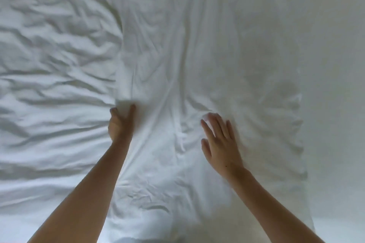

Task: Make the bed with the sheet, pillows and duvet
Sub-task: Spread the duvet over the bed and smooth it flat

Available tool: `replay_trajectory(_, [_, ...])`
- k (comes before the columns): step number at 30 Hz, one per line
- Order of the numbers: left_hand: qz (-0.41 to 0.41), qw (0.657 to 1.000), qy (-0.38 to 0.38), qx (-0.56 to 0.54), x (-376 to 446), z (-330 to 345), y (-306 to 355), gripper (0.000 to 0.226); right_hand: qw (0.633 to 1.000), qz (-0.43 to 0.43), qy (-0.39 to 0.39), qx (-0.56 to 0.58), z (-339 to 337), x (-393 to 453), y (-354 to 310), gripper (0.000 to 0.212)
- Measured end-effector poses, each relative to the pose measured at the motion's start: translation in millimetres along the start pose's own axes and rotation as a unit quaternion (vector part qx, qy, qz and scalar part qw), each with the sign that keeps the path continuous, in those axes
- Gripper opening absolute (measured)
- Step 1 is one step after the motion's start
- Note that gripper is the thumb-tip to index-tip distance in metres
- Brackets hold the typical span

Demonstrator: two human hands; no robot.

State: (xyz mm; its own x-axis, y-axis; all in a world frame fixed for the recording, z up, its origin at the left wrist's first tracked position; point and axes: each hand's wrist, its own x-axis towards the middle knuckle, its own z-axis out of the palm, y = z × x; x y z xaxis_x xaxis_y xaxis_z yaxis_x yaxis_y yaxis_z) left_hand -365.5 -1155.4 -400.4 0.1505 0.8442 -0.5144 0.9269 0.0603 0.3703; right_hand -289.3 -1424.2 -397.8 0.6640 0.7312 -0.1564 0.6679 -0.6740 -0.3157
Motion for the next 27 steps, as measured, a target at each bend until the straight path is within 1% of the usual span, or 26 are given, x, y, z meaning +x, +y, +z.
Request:
replay_trajectory(3, [0.000,0.999,0.020,-0.042,33,15,53,0.061,1.000,-0.005,0.004,-0.025,-10,69,28,0.055])
replay_trajectory(5, [0.012,0.998,0.039,-0.048,57,23,82,0.060,0.999,0.009,-0.005,-0.030,-11,111,36,0.059])
replay_trajectory(8, [0.046,0.996,0.069,-0.045,92,28,121,0.055,0.996,0.082,0.004,-0.040,-11,173,40,0.070])
replay_trajectory(10, [0.072,0.994,0.061,-0.060,118,31,152,0.055,0.988,0.148,-0.005,-0.032,-12,213,43,0.076])
replay_trajectory(13, [0.136,0.987,0.014,-0.085,160,34,190,0.058,0.980,0.195,-0.020,-0.010,-8,264,46,0.088])
replay_trajectory(16, [0.193,0.975,-0.029,-0.103,197,39,223,0.056,0.978,0.204,-0.030,-0.034,4,298,53,0.098])
replay_trajectory(18, [0.195,0.964,-0.064,-0.166,214,43,245,0.052,0.978,0.200,-0.008,-0.064,9,314,59,0.101])
replay_trajectory(20, [0.193,0.956,-0.082,-0.207,231,46,263,0.045,0.977,0.196,0.002,-0.083,9,331,66,0.102])
replay_trajectory(23, [0.201,0.957,-0.083,-0.190,252,53,277,0.031,0.977,0.194,0.008,-0.089,9,353,73,0.101])
replay_trajectory(27, [0.223,0.965,-0.039,-0.129,261,58,279,0.034,0.975,0.195,0.031,-0.104,8,381,82,0.095])
